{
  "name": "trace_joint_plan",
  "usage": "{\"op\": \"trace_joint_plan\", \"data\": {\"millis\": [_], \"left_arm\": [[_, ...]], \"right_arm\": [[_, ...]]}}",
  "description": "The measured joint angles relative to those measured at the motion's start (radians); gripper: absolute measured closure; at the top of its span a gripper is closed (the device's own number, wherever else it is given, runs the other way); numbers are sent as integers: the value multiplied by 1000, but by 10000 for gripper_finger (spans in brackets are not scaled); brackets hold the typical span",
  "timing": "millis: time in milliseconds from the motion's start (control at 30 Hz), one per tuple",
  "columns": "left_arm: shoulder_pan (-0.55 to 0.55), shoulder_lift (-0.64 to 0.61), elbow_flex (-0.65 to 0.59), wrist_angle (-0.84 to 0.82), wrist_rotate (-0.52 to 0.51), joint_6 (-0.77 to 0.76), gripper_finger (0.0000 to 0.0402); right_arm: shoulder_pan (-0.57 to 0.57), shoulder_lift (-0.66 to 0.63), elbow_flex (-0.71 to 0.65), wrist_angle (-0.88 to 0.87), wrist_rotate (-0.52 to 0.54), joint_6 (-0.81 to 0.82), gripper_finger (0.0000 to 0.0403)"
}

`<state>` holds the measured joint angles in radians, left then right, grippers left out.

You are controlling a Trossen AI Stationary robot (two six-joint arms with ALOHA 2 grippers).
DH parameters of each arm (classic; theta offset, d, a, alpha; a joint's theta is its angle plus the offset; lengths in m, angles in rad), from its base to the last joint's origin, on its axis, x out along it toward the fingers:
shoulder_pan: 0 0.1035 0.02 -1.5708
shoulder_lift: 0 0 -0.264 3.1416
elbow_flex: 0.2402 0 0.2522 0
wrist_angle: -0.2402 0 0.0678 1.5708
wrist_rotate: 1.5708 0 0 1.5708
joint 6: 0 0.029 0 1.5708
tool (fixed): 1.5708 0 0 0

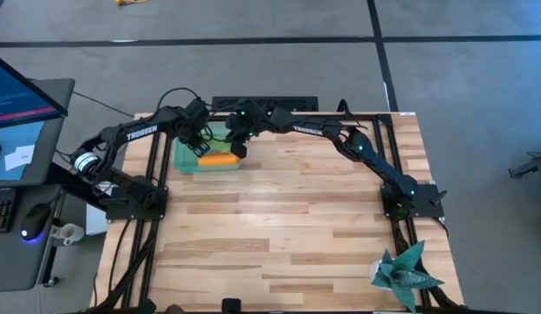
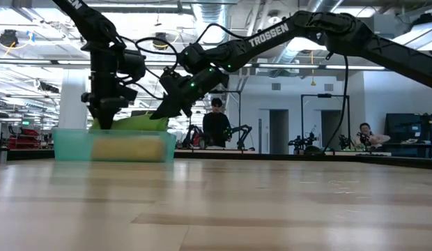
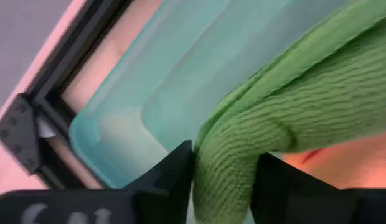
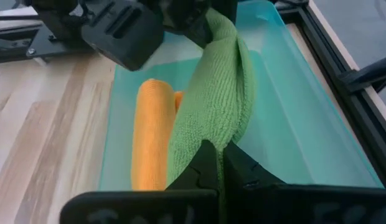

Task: Roll microfiber towels into tight, uniform cylinder then place into a basket
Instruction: Put the rolled green microfiber cloth into the bin

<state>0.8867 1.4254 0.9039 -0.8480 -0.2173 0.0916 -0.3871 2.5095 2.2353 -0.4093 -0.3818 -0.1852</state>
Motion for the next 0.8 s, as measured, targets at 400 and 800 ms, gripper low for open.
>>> {"op": "trace_joint_plan", "data": {"millis": [400, 800], "left_arm": [[2, -117, -1, -18, -35, 38, 235], [2, -326, 0, -68, -18, 71, 235]], "right_arm": [[2, 38, -3, 13, 1, 0, 390], [-1, 49, -1, 29, 24, 11, 387]]}}
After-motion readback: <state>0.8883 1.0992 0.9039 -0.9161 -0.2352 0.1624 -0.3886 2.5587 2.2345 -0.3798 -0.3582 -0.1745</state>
